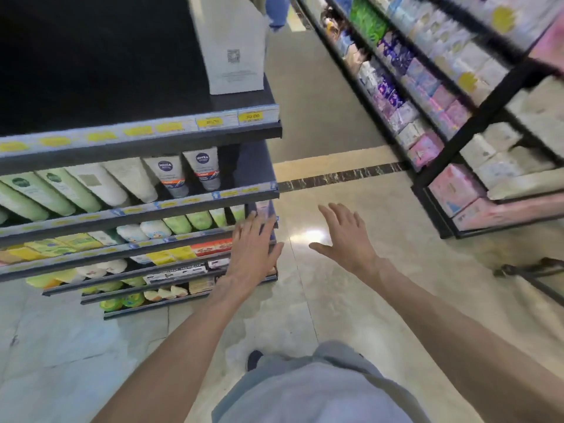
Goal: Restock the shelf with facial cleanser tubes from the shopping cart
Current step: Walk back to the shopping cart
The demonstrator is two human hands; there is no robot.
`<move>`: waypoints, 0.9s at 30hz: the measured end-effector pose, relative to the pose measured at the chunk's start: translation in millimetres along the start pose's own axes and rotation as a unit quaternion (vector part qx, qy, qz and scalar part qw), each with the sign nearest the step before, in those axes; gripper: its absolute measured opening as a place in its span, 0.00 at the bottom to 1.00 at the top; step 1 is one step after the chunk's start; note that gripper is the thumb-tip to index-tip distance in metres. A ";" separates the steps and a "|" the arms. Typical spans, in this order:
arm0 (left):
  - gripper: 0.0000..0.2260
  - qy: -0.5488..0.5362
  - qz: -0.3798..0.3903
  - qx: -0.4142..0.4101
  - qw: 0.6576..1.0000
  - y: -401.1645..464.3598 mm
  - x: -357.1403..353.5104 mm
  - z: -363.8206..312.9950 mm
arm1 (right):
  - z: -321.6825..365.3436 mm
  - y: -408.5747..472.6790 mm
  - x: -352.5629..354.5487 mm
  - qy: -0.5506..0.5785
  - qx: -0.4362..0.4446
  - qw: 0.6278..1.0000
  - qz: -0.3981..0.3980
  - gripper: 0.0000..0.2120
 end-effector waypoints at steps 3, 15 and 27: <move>0.30 0.012 -0.003 -0.059 0.998 13.8 -5.2 -54.2 | -51.3 -29.3 17.3 -0.012 -0.042 0.999 -0.003 0.44; 0.31 0.010 0.022 -0.225 0.974 48.0 -30.7 -338.6 | -270.7 -178.8 100.4 0.005 -0.218 0.974 -0.057 0.46; 0.30 0.004 0.045 -0.418 0.907 79.7 -46.6 -585.5 | -433.1 -321.6 165.7 0.047 -0.405 0.902 -0.140 0.45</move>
Point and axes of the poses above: each hand's wrist, its own y-axis towards the middle knuckle, its own x-axis out of the back of the hand, z = x × y, the point moved 2 cm from there along y, towards the middle knuckle, and after that the axes turned 15 degrees about y, right-handed, at the moved point
